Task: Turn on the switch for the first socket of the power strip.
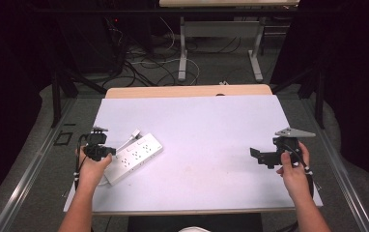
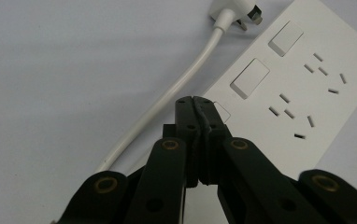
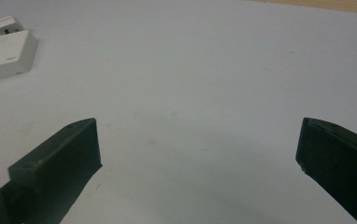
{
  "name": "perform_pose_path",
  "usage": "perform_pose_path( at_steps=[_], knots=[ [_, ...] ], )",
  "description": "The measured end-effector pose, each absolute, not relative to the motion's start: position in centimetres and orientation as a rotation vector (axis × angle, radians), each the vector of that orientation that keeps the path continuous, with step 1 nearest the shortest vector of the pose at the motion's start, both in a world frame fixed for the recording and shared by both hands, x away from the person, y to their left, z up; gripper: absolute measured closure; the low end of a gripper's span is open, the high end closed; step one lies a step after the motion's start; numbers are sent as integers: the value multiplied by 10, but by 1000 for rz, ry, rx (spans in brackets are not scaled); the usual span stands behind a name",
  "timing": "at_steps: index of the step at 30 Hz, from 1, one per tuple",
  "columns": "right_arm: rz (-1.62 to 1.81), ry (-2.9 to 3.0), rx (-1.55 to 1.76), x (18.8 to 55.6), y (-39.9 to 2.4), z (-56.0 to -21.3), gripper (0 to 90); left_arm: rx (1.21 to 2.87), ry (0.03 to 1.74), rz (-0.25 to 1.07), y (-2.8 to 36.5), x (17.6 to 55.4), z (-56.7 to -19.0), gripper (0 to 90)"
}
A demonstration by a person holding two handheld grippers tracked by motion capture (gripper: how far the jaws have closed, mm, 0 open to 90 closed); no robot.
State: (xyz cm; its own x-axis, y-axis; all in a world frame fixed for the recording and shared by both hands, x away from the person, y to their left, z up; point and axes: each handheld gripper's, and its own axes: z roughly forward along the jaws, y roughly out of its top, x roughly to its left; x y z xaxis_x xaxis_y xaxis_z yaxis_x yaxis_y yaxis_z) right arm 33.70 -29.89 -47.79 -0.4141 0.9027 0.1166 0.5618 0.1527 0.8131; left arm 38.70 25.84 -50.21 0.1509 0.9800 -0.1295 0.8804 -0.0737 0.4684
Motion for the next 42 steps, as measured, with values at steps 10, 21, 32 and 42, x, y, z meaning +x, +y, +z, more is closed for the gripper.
perform_pose_path(
  at_steps=[10,21,32,42],
  knots=[
    [1158,2042,1396,337,-299,-478,0,1995,1782,284,258,389,-507,900],
    [1158,2037,1395,337,-298,-479,0,1990,1779,264,260,391,-510,900],
    [1157,2038,1391,337,-298,-479,0,1979,1783,280,258,391,-511,900],
    [1160,2036,1390,337,-298,-479,0,1981,1783,277,259,391,-511,900]
  ],
)
